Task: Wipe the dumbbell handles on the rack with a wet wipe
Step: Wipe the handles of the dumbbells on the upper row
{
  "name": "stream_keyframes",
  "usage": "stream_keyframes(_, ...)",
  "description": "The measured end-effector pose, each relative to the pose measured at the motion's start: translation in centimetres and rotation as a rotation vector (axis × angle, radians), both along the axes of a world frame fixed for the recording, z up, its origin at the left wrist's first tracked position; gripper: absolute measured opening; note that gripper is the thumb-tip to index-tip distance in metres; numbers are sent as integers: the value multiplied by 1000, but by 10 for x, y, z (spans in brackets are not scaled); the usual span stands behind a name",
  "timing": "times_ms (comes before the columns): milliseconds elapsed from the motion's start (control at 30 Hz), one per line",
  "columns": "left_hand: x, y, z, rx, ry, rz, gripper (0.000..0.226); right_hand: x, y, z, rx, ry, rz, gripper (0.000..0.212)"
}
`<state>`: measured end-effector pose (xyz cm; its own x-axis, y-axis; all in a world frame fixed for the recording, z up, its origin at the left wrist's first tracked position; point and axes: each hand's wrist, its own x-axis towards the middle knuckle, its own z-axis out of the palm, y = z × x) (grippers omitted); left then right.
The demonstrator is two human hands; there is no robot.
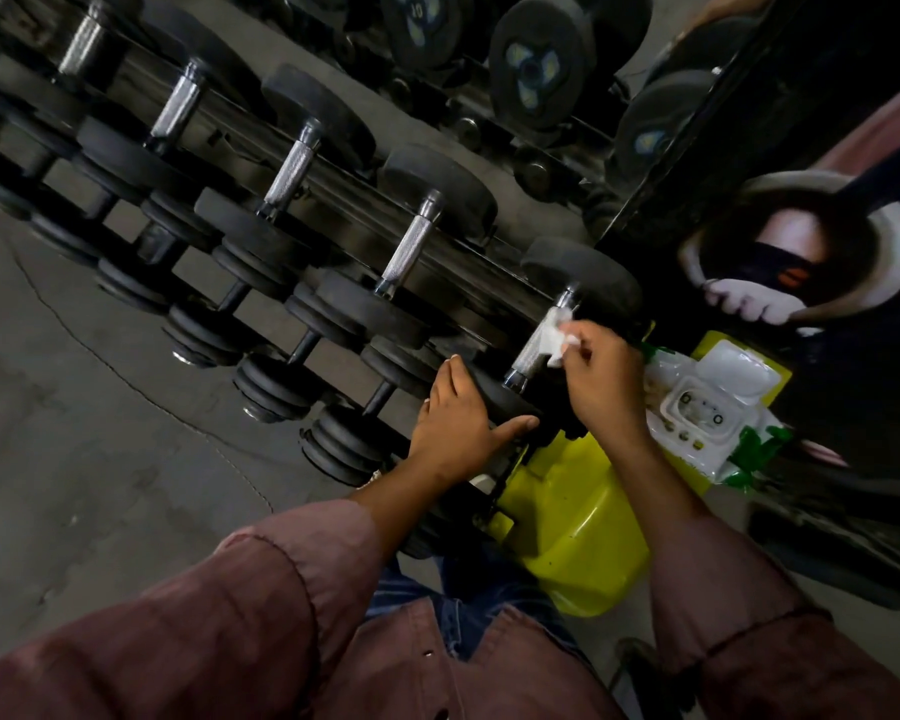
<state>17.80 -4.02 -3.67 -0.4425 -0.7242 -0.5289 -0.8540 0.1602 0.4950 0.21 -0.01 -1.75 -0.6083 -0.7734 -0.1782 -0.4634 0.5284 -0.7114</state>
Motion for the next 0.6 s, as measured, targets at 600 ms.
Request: stream_keyframes(600,1,0,2,4,23,20,132,-5,-42,-9,567,898,736,42)
